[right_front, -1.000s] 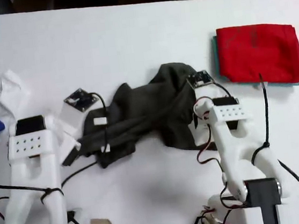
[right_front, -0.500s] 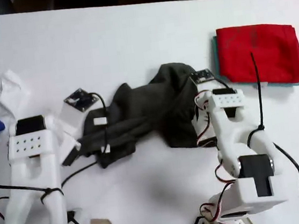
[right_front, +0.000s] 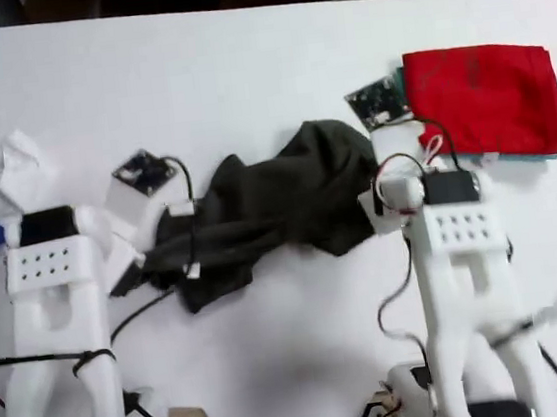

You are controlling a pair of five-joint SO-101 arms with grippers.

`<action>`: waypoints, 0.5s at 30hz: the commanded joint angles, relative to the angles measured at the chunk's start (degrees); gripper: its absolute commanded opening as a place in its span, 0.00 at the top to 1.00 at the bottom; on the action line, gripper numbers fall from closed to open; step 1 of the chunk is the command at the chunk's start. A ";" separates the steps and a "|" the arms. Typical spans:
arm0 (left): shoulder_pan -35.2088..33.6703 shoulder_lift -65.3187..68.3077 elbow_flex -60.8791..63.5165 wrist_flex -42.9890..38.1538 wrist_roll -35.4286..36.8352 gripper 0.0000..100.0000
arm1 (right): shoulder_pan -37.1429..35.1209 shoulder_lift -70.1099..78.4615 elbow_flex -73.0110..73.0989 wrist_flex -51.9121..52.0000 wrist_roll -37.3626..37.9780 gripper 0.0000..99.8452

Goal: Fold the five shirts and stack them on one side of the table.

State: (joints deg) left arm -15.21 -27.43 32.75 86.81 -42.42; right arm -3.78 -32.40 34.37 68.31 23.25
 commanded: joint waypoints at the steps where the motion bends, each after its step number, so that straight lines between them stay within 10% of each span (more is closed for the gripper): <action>1: -0.62 -1.85 -11.47 5.01 0.00 0.97 | 1.80 -7.96 -4.40 -1.63 0.62 0.98; 15: 2.90 -1.85 -45.67 15.21 3.16 0.97 | 11.91 -5.23 -34.02 1.36 -4.31 0.98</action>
State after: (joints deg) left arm -14.51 -27.43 -6.64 98.86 -39.78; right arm 6.95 -37.23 8.62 65.93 19.47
